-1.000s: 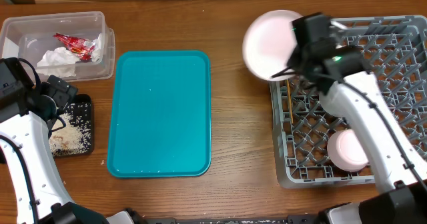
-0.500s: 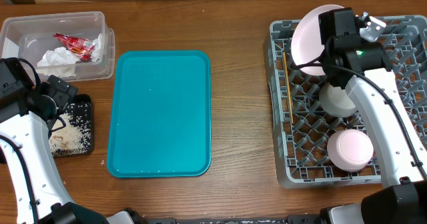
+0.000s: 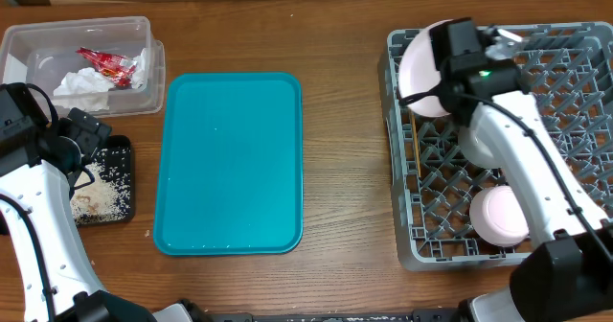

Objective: Sort waste into correct bins and load items into the dishwasher
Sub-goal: 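Carry the plate to the rack and stand it upright at back left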

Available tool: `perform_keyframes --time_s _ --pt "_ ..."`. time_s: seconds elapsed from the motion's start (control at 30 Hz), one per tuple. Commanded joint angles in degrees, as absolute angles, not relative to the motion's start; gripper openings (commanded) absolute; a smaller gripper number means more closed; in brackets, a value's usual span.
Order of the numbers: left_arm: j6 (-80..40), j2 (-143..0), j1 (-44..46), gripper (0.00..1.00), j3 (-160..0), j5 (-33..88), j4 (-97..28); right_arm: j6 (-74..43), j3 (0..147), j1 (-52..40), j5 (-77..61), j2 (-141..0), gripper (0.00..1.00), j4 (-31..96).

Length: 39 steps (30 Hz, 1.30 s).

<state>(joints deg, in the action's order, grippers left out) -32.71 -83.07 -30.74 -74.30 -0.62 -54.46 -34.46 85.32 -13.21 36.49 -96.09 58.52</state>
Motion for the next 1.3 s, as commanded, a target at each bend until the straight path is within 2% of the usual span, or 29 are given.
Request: perform_keyframes --time_s 0.0,0.07,0.1,0.33,0.5,0.57,0.73,0.87,1.03,1.27 --pt "-33.3 -83.2 -30.7 1.00 -74.7 -0.4 -54.4 -34.4 85.1 -16.2 39.4 -97.4 0.12 58.2" --pt "-33.3 -83.2 -30.7 1.00 -74.7 -0.4 -54.4 -34.4 85.1 -17.2 39.6 -97.6 0.27 58.2" --pt "-33.3 -83.2 -30.7 1.00 -74.7 -0.4 -54.4 -34.4 85.1 -17.5 39.6 -97.6 0.29 58.2" --pt "-33.3 -83.2 -30.7 1.00 -74.7 -0.4 -54.4 -34.5 88.9 -18.4 36.9 -96.0 0.35 62.0" --pt "-33.3 -83.2 -30.7 1.00 -74.7 -0.4 -54.4 -34.4 96.7 -18.4 25.3 -91.5 0.36 65.0" --pt "-33.3 -83.2 -30.7 1.00 -74.7 -0.4 -54.4 -34.4 98.6 -18.1 25.0 -89.2 0.33 64.8" --pt "-33.3 -83.2 -30.7 1.00 -74.7 -0.4 -54.4 -34.5 98.9 -13.5 29.9 -87.4 0.04 63.5" --pt "-33.3 -83.2 -30.7 1.00 -74.7 -0.4 -54.4 -34.2 98.7 -4.7 20.6 -89.3 0.04 63.5" --pt "-33.3 -83.2 -30.7 1.00 -74.7 -0.4 -54.4 -32.2 98.7 1.8 5.5 -93.3 0.04 63.3" --pt "-33.3 -83.2 -30.7 1.00 -74.7 -0.4 -54.4 -31.2 98.7 2.4 -2.8 -103.7 0.04 63.7"
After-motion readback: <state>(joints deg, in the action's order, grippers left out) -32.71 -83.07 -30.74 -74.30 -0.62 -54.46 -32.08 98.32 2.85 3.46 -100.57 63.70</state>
